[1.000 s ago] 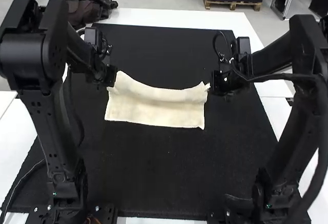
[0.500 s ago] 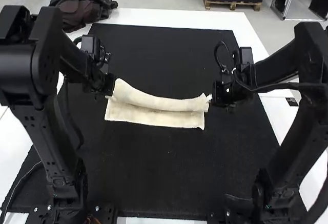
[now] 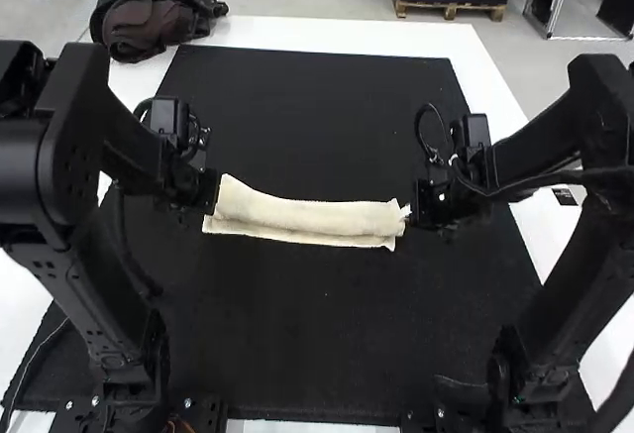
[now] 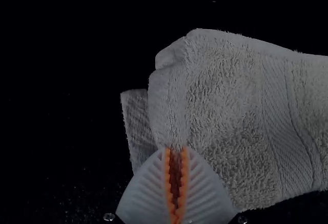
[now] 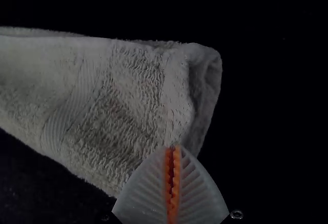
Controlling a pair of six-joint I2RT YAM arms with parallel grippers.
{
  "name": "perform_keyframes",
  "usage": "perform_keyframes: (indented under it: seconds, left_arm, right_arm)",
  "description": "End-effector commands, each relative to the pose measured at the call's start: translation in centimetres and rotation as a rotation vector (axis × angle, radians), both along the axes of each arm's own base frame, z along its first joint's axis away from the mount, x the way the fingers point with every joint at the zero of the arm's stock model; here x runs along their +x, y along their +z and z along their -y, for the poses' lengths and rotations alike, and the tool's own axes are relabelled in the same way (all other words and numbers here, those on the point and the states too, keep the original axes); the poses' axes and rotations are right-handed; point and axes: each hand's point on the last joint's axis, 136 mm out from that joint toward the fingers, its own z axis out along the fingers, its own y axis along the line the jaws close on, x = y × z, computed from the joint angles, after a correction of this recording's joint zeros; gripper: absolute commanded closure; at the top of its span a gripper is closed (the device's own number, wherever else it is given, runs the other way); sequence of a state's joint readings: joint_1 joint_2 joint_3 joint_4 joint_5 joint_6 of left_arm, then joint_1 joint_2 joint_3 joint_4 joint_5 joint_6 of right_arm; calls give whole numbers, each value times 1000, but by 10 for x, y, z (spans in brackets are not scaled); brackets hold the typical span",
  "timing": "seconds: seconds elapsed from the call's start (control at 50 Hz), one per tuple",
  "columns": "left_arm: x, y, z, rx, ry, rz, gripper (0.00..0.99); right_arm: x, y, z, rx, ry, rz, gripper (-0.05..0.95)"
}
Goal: Fold the towel.
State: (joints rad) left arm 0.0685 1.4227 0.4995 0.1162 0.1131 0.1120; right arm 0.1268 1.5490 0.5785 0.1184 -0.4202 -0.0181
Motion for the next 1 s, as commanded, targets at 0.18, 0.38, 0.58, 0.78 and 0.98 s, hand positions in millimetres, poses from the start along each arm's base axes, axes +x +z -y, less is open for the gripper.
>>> perform_keyframes:
  seconds: [0.18, 0.38, 0.58, 0.78, 0.98]
  left_arm:
    - [-13, -12, -13, 43, 46, 47, 962]
    - [-25, -24, -14, 57, 52, 21, 320]
    - [-22, -17, -21, 82, 78, 42, 15]
    - [-11, 12, -30, 60, 117, 149, 23]
    - [-10, 33, -35, 32, 124, 208, 25]
  right_arm:
    - [3, -12, 9, -28, -40, 57, 718]
    - [9, -18, 18, -61, -74, 65, 239]
    - [20, -6, 17, -45, -95, 89, 100]
    - [31, 21, 13, -5, -123, 137, -11]
    - [29, 29, -5, 18, -76, 131, -7]
